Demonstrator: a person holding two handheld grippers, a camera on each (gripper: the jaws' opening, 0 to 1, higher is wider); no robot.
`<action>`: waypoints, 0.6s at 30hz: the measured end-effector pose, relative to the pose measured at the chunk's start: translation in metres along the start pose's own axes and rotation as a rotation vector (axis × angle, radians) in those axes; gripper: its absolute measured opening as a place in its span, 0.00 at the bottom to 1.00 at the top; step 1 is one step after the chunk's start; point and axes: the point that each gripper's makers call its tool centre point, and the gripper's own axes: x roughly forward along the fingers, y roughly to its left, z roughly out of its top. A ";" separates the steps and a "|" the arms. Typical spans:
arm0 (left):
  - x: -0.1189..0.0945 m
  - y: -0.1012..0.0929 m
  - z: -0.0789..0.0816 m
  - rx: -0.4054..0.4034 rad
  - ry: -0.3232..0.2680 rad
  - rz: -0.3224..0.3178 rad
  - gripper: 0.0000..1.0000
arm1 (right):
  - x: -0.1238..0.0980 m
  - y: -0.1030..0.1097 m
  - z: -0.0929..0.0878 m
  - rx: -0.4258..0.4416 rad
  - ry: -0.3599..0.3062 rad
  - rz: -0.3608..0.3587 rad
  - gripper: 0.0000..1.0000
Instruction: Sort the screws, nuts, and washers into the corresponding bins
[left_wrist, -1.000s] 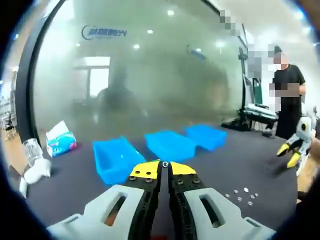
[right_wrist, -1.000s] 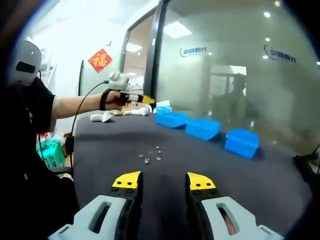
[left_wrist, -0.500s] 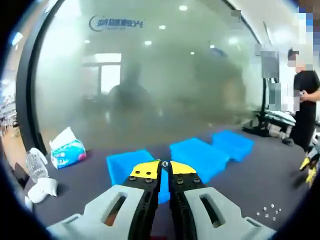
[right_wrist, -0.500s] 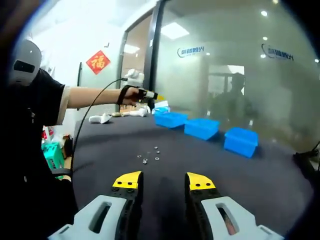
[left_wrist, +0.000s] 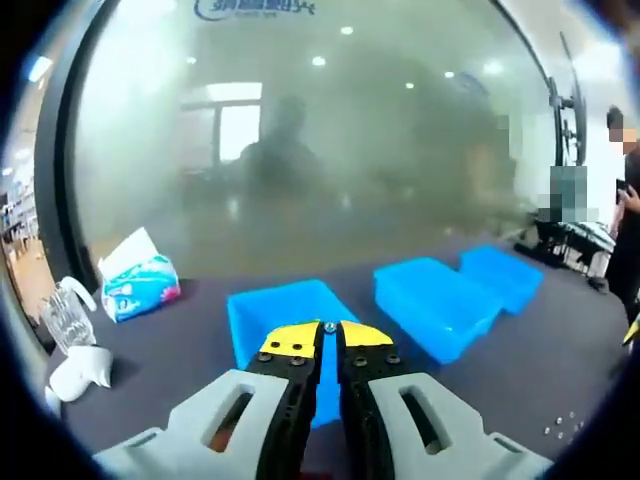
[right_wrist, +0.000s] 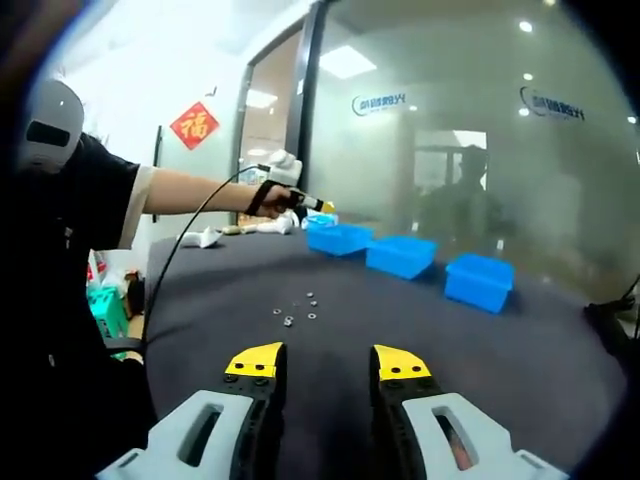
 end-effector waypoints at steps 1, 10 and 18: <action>0.001 0.001 0.000 0.001 0.001 0.004 0.01 | 0.000 0.000 0.000 0.000 0.001 -0.001 0.30; 0.004 -0.003 -0.005 0.047 0.022 -0.004 0.24 | -0.003 -0.005 0.001 0.010 -0.008 -0.011 0.30; -0.003 -0.012 -0.005 0.073 0.029 -0.038 0.37 | -0.003 -0.006 0.003 0.010 -0.012 -0.014 0.30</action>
